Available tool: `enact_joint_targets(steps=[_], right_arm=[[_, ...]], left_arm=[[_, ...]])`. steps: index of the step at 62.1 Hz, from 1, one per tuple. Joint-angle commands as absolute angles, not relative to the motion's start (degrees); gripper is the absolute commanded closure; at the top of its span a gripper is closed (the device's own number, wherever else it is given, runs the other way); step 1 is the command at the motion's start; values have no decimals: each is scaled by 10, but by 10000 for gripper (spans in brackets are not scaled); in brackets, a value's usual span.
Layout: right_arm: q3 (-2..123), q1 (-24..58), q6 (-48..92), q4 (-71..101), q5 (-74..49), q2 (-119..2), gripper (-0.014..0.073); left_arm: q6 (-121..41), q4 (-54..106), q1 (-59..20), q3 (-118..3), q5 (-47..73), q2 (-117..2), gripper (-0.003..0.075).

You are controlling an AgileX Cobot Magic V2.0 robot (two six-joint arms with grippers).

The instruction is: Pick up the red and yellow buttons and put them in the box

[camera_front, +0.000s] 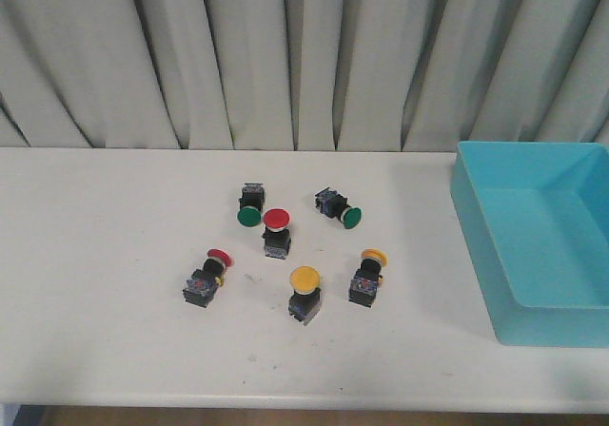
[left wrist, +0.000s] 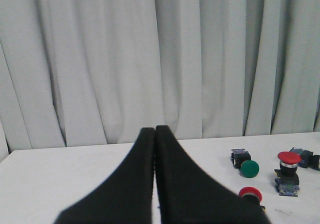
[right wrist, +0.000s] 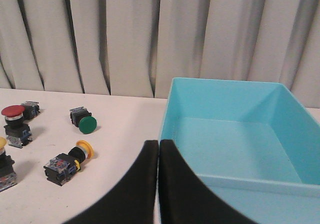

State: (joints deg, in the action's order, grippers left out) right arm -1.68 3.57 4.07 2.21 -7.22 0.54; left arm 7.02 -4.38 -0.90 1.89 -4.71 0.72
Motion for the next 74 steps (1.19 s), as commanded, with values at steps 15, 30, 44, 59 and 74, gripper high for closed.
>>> enact_joint_targets(steps=[15, 30, 44, 59, 74], right_arm=[[-21, 36, 42, 18, -29, 11, 600], [-21, 36, 42, 18, -29, 11, 600], [-21, 36, 42, 18, -29, 11, 600], [-21, 36, 57, -14, -29, 11, 600], [-21, 36, 57, -13, -29, 11, 600]], left_arm=[[73, -42, -11, 43, -93, 14, 726], [73, -42, -11, 43, -93, 14, 726], [73, -42, -11, 43, -93, 14, 726], [73, -42, -11, 43, -93, 14, 726], [73, -42, -11, 43, -93, 14, 726]])
